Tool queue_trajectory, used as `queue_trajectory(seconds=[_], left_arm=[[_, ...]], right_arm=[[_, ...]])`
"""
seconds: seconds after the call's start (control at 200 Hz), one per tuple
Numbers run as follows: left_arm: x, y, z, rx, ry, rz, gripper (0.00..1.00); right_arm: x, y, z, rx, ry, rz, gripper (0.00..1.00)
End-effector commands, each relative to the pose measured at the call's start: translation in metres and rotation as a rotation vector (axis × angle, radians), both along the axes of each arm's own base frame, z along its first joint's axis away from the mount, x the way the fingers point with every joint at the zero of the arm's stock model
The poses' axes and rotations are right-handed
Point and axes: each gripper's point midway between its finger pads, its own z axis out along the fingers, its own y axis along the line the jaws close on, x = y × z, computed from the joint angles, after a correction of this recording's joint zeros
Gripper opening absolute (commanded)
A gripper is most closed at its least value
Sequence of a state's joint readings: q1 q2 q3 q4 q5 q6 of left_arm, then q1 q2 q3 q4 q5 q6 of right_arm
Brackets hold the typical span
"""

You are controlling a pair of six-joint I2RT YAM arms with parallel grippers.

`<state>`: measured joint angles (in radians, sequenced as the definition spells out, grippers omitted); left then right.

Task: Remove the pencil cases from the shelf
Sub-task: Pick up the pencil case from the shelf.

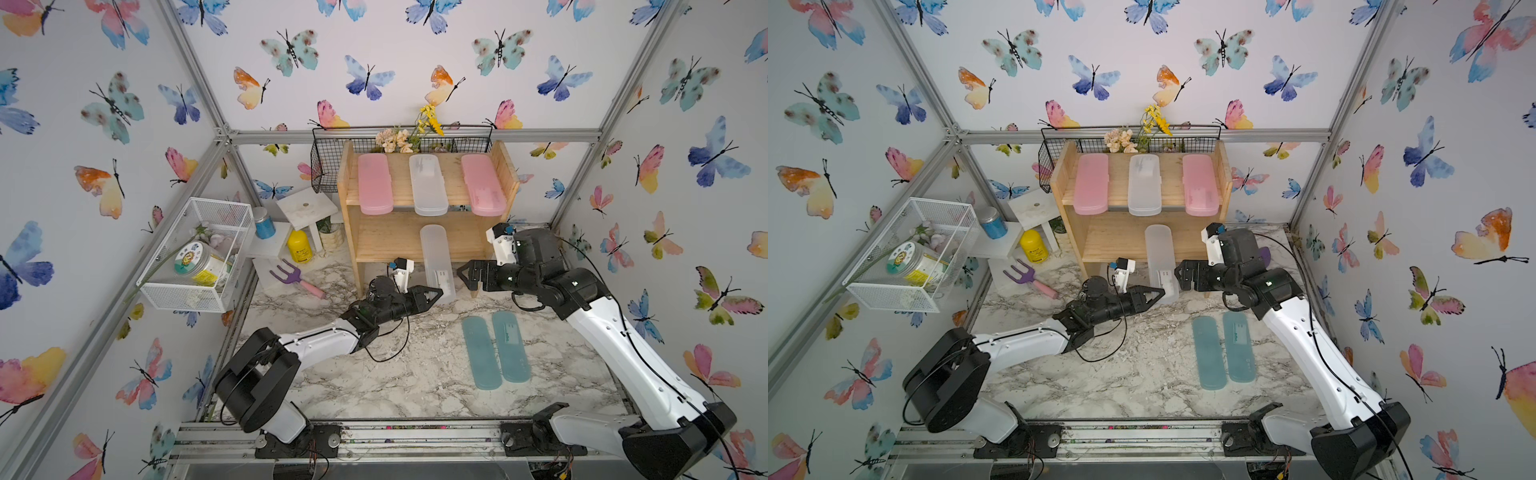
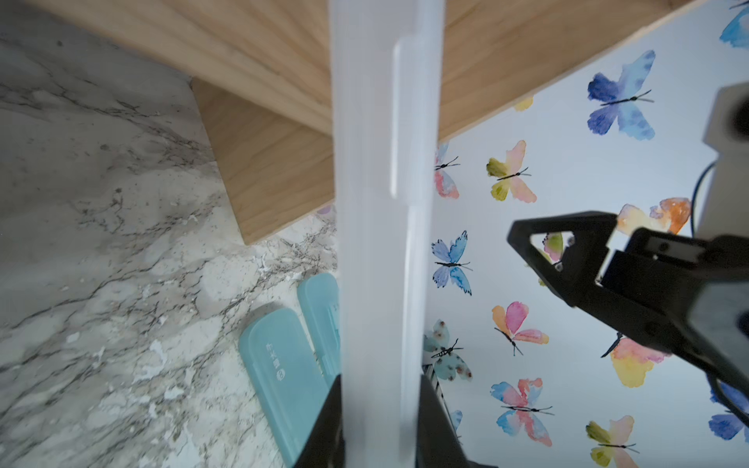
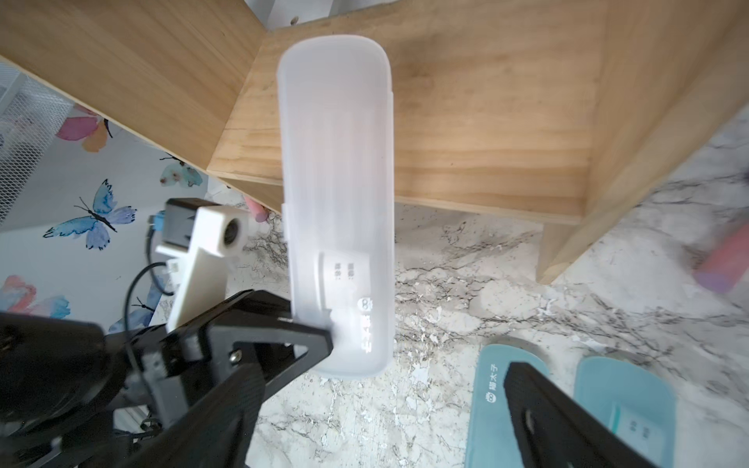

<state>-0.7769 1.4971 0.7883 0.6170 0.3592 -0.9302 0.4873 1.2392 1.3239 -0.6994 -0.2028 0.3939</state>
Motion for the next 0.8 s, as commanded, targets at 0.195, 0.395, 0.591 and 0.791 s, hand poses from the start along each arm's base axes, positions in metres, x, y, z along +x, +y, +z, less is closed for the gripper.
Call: queue_trajectory(seconds=[0.195,0.395,0.591,0.791], left_arm=[[-0.026,0.028,0.002,0.121,-0.096,0.083,0.12],[-0.032,0.026,0.004,0.136,-0.106,0.082,0.12],[-0.035,0.028,0.005,0.138,-0.108,0.084,0.12],[-0.038,0.031,0.001,0.138,-0.100,0.085,0.12]], right_arm=[[-0.008,0.071,0.002,0.103,-0.011,0.132,0.99],[-0.005,0.085,-0.013,0.069,0.004,0.129,0.99],[0.002,0.078,-0.026,0.008,0.004,0.075,0.99],[0.005,0.083,-0.033,0.014,0.008,0.086,0.99]])
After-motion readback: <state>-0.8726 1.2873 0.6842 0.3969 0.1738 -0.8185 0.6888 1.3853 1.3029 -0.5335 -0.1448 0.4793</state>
